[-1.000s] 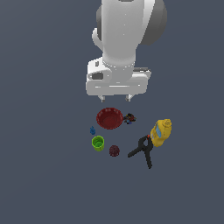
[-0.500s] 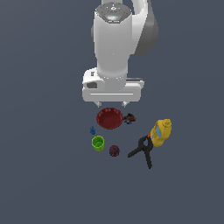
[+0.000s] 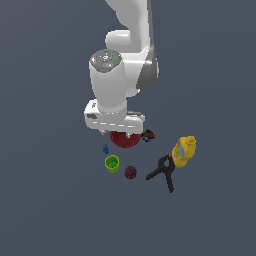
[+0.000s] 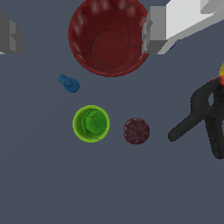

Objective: Pick up a designated object from a clutter of objects.

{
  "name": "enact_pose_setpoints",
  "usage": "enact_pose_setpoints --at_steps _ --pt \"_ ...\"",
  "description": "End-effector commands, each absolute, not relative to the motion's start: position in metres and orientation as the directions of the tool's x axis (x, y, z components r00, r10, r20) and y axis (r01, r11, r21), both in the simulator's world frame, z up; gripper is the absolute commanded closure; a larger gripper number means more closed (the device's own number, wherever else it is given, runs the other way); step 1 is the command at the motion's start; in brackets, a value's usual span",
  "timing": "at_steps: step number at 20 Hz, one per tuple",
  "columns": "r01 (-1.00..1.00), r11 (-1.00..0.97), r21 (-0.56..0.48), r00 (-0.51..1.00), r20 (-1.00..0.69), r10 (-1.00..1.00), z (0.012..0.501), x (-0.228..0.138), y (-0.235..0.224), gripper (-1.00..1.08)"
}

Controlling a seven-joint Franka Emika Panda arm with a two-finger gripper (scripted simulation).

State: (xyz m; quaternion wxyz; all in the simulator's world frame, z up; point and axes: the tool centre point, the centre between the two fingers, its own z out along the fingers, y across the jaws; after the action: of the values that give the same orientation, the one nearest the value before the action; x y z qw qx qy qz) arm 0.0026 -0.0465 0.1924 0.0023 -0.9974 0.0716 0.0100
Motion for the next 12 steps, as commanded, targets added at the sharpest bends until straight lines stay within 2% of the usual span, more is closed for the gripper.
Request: enact_pose_setpoints --at_steps 1,12 --pt "-0.196 -0.981 -0.005 0.98 -0.016 -0.196 0.169 0.0 -0.062 -0.92" --pt "-0.347 -0.938 -0.002 0.938 -0.003 -0.347 0.103 -0.019 -0.105 -0.92"
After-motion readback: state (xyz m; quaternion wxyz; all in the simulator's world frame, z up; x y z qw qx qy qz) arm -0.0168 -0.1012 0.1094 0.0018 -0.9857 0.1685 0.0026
